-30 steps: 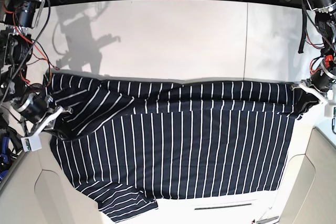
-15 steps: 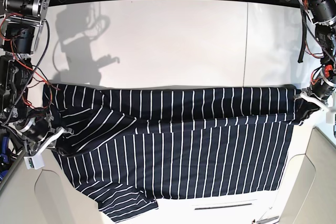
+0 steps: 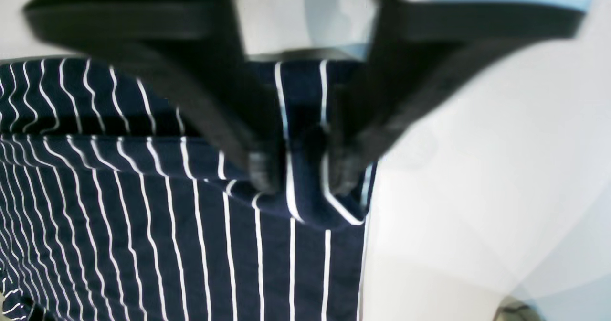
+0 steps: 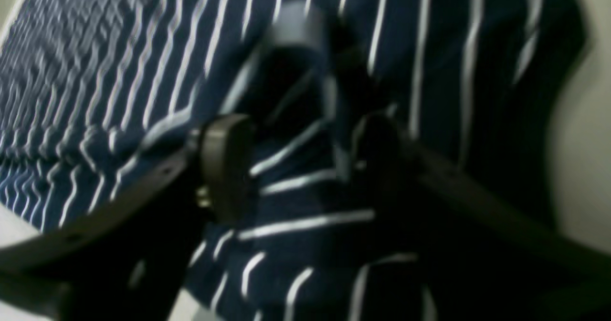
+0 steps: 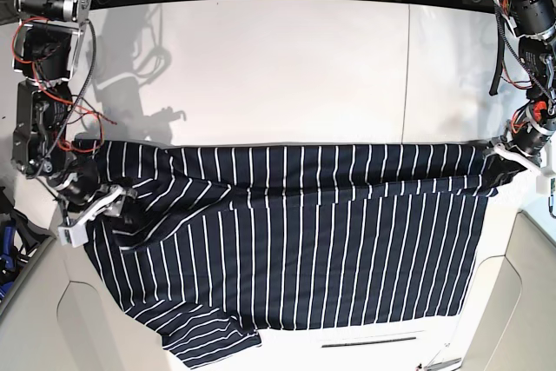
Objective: Fold the T-shirt properly
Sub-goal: 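Fold the shoulder edge over the shirt body with both grippers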
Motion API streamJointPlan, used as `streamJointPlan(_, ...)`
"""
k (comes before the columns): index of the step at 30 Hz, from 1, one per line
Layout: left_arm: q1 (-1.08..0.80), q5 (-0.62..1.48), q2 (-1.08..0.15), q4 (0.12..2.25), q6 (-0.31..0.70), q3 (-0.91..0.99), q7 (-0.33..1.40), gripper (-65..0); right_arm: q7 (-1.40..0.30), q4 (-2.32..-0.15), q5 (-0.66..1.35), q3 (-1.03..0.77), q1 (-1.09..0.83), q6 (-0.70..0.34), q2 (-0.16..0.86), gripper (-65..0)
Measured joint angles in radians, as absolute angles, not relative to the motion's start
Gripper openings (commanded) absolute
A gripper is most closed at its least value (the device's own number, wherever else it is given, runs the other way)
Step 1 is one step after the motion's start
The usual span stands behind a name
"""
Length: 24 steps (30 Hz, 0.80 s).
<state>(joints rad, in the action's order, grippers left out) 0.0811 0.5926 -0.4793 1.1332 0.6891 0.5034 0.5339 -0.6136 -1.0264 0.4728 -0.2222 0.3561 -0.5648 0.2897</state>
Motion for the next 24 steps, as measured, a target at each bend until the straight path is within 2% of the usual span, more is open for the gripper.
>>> streamJointPlan(2,0.081,0.594,-0.479,1.133,0.689,0.503,0.533,-33.3,-0.617,-1.028,0.479,-0.222,0.342,-0.565,0.287,-26.6)
streamJointPlan(6,0.081,0.597,-0.479,1.133,0.689,0.504,0.534,-33.2,-0.668,-1.068,0.521,-0.258,0.325,-0.565,0.287,-26.6)
streamJointPlan(13,0.066,0.699,-0.479,1.133,0.689,0.569,0.588,-33.2,-0.786,-1.206,0.602,-0.457,0.274,-0.566,0.287,-26.6)
streamJointPlan(22,0.051,0.82,-0.478,1.133,0.689,0.635,0.707,-33.1,-0.794,-1.228,0.67,-0.595,0.141,-0.566,0.287,-26.6)
streamJointPlan(24,0.031,0.818,-0.474,1.132,0.689,0.635,0.702,-29.7,-0.799,-1.228,0.673,-0.601,0.103,-0.562,0.287,-26.6)
